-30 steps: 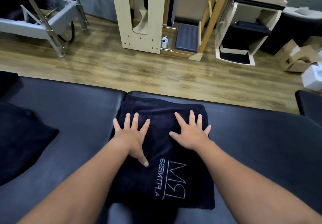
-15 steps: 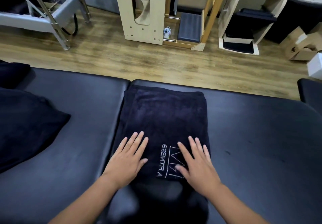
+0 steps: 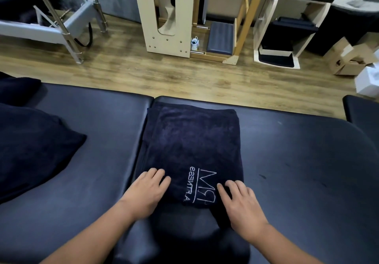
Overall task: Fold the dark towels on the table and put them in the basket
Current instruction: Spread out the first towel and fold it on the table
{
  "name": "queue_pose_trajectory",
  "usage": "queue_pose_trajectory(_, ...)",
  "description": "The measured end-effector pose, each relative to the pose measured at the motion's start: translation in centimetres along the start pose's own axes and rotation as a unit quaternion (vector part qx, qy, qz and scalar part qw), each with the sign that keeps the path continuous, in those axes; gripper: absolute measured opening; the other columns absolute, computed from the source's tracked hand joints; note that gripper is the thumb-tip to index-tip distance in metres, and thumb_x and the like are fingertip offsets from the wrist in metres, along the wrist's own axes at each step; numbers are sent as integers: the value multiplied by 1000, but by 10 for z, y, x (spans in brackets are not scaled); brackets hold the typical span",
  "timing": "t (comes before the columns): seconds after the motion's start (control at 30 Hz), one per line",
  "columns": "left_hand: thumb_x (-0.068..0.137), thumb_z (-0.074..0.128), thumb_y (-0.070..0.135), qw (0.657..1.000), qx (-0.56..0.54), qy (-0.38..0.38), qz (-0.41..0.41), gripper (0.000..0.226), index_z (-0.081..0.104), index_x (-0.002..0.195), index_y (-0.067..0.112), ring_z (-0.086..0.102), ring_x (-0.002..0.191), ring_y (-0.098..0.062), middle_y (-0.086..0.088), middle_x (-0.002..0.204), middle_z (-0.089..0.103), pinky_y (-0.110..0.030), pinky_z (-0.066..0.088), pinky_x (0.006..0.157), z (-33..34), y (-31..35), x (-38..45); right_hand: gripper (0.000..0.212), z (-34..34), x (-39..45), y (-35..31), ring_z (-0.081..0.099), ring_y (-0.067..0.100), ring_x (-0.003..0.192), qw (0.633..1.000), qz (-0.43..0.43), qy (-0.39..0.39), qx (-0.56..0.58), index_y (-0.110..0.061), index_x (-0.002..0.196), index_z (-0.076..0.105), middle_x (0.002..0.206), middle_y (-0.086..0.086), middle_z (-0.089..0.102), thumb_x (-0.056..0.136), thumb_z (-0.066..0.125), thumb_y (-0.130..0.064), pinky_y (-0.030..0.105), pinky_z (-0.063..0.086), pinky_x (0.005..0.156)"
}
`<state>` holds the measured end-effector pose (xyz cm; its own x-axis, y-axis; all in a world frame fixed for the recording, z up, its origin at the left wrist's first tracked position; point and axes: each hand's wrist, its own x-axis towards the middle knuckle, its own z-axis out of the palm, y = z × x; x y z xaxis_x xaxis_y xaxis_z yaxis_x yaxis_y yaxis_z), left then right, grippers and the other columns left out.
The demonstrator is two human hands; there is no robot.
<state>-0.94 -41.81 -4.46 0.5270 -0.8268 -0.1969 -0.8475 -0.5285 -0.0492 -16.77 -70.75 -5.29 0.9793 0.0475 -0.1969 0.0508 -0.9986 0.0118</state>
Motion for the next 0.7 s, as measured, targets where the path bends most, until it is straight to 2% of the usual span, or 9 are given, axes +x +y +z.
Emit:
queue_pose_trajectory(0.07,45,69,7,1000,10,-15,13,45,56,87,16,49,69,-23,-3,84,53,-34,48,53,-7,-5,5,99,-3,2,-3,55,31,87,1000,-1,-9,-20,-4,128,61,103,10,55,31,79,-7,40,52,66)
queue_pose_trajectory(0.13,43,71,8,998,16,-56,19,39,50,74,19,51,59,-21,-1,72,54,-30,40,47,-29,-7,13,79,-15,8,-4,53,25,75,999,-7,-39,-23,-9,112,66,90,4,56,34,80,-9,35,47,56)
queue_pose_trajectory(0.23,67,58,8,986,-46,-159,-7,21,50,82,20,64,80,-31,-6,89,64,-33,39,59,-64,-10,29,34,-52,25,0,54,25,75,991,-33,-124,27,-18,94,62,85,0,59,61,66,-12,32,40,58)
queue_pose_trajectory(0.33,67,61,12,923,-220,-312,-45,21,67,85,18,61,70,-18,3,73,62,-26,44,55,-90,-27,47,46,-94,45,16,60,18,75,950,-14,-269,155,-23,109,69,75,-8,60,64,62,-18,24,44,60)
queue_pose_trajectory(0.4,64,68,11,887,-283,-358,-66,21,72,84,16,55,58,-8,8,63,60,-21,40,49,-101,-48,55,55,-114,58,31,63,11,79,929,0,-302,215,-27,116,71,84,-10,67,62,70,-22,18,48,62)
queue_pose_trajectory(0.47,60,69,15,892,-315,-306,-107,25,73,84,14,58,62,-9,8,66,64,-23,44,54,-104,-71,67,56,-125,74,48,66,7,95,922,36,-267,280,-28,116,72,101,-10,71,61,69,-22,21,54,76)
queue_pose_trajectory(0.57,66,68,19,905,-347,-104,-223,23,69,88,24,66,85,-16,8,88,73,-33,55,78,-100,-94,82,44,-127,103,69,65,9,104,920,121,-105,358,-33,107,71,105,-10,71,66,65,-20,28,53,92)
queue_pose_trajectory(0.63,78,60,15,935,-237,47,-262,30,64,106,25,62,102,-24,4,110,69,-41,48,93,-94,-89,87,37,-118,124,75,60,16,108,925,178,-2,335,-31,111,68,110,-7,70,78,61,-15,29,48,93)
queue_pose_trajectory(0.7,86,54,16,953,-69,210,-207,31,64,115,14,59,112,-31,-5,123,63,-48,40,101,-86,-69,86,35,-102,146,77,58,24,111,931,206,65,295,-25,117,66,115,-2,69,87,54,-10,33,47,93)
